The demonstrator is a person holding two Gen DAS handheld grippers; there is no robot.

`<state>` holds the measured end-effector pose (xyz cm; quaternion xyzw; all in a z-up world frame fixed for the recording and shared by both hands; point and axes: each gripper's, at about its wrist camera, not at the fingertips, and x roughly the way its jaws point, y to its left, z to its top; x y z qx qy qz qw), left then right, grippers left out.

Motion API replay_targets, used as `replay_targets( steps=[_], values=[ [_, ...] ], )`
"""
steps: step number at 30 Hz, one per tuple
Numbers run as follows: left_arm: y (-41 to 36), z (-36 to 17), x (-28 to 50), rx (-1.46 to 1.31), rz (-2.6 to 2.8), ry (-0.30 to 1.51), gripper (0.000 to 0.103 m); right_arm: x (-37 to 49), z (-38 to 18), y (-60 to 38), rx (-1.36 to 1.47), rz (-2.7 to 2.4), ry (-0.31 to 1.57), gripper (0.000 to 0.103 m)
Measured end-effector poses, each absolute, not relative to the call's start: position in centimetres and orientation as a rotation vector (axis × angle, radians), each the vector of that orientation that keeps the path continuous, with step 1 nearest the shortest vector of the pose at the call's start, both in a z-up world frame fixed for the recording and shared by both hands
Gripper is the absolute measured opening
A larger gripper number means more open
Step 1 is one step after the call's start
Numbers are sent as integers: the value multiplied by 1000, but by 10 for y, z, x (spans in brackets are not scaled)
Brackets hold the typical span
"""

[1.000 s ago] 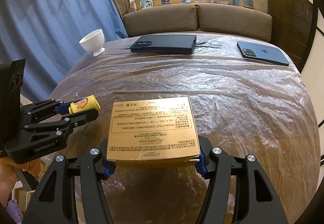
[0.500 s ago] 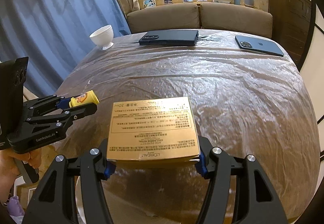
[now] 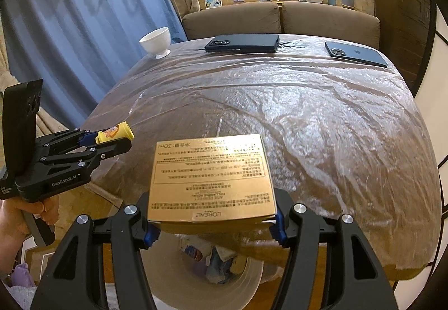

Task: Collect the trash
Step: 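Carry the yellow bottle and cardboard box off the table over the white bin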

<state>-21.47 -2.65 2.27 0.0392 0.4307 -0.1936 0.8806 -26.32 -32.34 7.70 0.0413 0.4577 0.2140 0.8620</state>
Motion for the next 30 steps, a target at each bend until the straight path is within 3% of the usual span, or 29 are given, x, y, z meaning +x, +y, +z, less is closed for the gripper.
replay_targets(
  steps=[30],
  values=[
    [-22,17,-278,111,-429,928,38,-317,62,-307,45,483,1007,59]
  ],
)
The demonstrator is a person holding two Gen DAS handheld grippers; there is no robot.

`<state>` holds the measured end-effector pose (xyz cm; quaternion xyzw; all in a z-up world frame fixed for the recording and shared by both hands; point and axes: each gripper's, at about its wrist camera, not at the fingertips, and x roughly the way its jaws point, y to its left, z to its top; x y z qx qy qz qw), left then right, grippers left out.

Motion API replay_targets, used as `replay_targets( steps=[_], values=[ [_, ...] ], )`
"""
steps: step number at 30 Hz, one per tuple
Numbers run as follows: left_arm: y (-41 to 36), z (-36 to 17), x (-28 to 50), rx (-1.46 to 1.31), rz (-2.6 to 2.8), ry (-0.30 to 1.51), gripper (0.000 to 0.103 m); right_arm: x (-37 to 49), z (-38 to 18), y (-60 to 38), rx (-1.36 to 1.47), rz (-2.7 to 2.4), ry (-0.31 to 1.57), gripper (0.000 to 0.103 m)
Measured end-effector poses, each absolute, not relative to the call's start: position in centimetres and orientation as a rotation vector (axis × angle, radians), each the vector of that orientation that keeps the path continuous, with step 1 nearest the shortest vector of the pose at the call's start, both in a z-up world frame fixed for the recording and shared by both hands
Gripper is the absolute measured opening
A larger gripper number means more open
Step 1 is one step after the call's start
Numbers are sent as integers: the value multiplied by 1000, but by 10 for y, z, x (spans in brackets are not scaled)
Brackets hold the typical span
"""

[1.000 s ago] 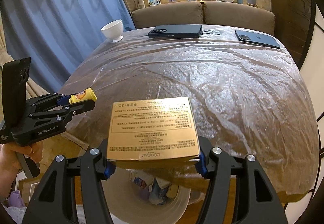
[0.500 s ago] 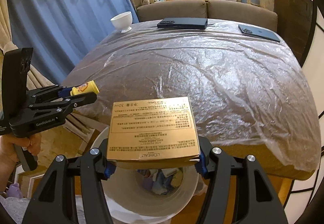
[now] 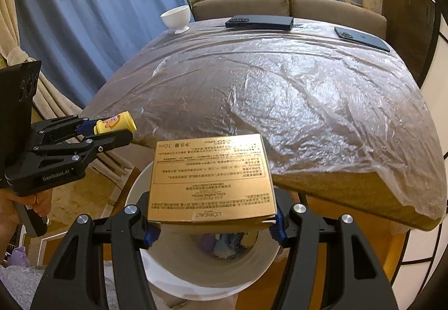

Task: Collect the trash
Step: 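Carry the yellow bottle and cardboard box off the table over the white bin, then lower the bottle and box into the bin and open both tools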

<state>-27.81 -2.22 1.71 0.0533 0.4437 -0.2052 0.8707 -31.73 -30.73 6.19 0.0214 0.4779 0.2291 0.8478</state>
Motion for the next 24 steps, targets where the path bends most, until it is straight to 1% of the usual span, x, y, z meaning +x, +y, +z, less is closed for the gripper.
replay_targets(
  steps=[24],
  values=[
    [-33,-35,-301,176,-440,1057,38,-333,18,-295,0,531,1119,59]
  ],
)
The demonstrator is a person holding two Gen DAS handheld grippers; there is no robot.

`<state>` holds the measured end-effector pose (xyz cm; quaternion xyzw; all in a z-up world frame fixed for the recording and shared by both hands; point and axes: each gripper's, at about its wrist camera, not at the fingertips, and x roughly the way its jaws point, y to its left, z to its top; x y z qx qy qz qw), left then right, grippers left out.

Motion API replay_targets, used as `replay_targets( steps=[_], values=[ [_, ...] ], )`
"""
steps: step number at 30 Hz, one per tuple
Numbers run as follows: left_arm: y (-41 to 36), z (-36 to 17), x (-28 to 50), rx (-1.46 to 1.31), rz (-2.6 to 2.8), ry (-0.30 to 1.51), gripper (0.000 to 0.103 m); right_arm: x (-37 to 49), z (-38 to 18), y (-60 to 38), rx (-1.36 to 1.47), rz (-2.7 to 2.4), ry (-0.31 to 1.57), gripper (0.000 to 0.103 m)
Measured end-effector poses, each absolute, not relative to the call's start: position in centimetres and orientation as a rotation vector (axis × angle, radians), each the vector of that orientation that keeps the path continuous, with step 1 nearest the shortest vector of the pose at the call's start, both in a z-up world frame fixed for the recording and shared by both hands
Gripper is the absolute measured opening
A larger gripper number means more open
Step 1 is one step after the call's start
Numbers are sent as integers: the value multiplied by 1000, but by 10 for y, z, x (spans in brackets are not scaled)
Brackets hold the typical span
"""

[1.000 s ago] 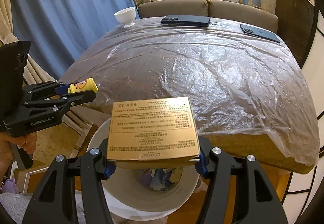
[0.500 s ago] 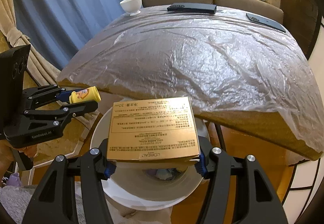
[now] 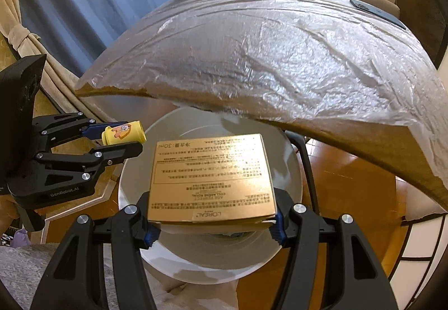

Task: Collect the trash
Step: 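Lower the bottle and box into the bin and open both tools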

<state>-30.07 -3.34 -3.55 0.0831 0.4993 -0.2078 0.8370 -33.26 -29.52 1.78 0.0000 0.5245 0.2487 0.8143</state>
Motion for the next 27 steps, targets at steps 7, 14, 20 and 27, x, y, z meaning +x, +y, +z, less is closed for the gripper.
replay_targets(
  steps=[7,14,20,27],
  values=[
    [-37,-52,-299,190,-440,1094,38,-331,4,-290,-13,539,1148,59],
    [-41,-68,-295,203,-433,1126,38,-326,-10,-283,-41,548,1175,59],
    [-48,-84,-290,221,-430,1159,38,-327,-21,-280,-79,551,1185,59],
    [-56,-102,-274,237,-423,1196,38,-322,-36,-275,-98,545,1199,59]
  ],
)
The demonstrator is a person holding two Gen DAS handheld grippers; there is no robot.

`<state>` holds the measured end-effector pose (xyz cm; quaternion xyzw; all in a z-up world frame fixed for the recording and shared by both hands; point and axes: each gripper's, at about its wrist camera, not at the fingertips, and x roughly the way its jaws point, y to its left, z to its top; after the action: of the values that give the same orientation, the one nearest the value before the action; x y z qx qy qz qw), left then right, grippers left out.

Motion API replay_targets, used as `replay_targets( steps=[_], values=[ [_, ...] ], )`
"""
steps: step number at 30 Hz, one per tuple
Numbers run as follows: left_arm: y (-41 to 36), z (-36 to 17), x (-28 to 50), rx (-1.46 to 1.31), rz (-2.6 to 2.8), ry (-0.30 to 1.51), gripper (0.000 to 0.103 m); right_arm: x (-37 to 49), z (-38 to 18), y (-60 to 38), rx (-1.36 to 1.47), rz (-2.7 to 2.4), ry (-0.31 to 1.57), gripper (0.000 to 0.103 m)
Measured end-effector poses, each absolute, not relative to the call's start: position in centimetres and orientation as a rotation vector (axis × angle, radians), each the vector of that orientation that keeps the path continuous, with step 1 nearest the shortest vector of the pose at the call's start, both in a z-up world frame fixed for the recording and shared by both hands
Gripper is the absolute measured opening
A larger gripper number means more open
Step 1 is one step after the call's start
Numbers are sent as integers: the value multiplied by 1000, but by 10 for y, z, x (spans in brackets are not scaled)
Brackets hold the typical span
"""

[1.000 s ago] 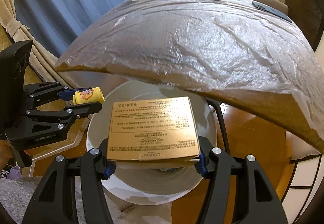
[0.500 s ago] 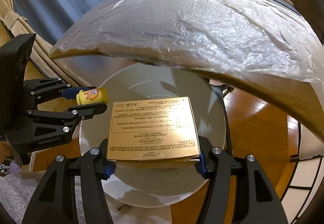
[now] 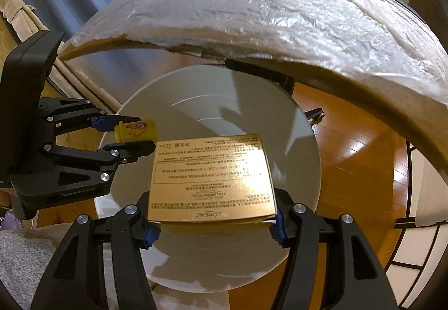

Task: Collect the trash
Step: 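Lower the bottle and box into the bin and open both tools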

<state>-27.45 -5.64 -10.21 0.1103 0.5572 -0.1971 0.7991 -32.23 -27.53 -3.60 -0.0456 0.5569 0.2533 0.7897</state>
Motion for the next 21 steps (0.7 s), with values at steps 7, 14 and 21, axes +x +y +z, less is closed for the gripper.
replay_targets(
  steps=[7,14,21],
  values=[
    [-62,-110,-270,255,-415,1210,38,-317,-51,-272,-103,535,1222,59],
    [-65,-117,-267,269,-413,1223,38,-314,-61,-274,-103,530,1239,59],
    [-70,-123,-262,281,-411,1233,38,-311,-65,-276,-100,527,1254,59]
  ],
)
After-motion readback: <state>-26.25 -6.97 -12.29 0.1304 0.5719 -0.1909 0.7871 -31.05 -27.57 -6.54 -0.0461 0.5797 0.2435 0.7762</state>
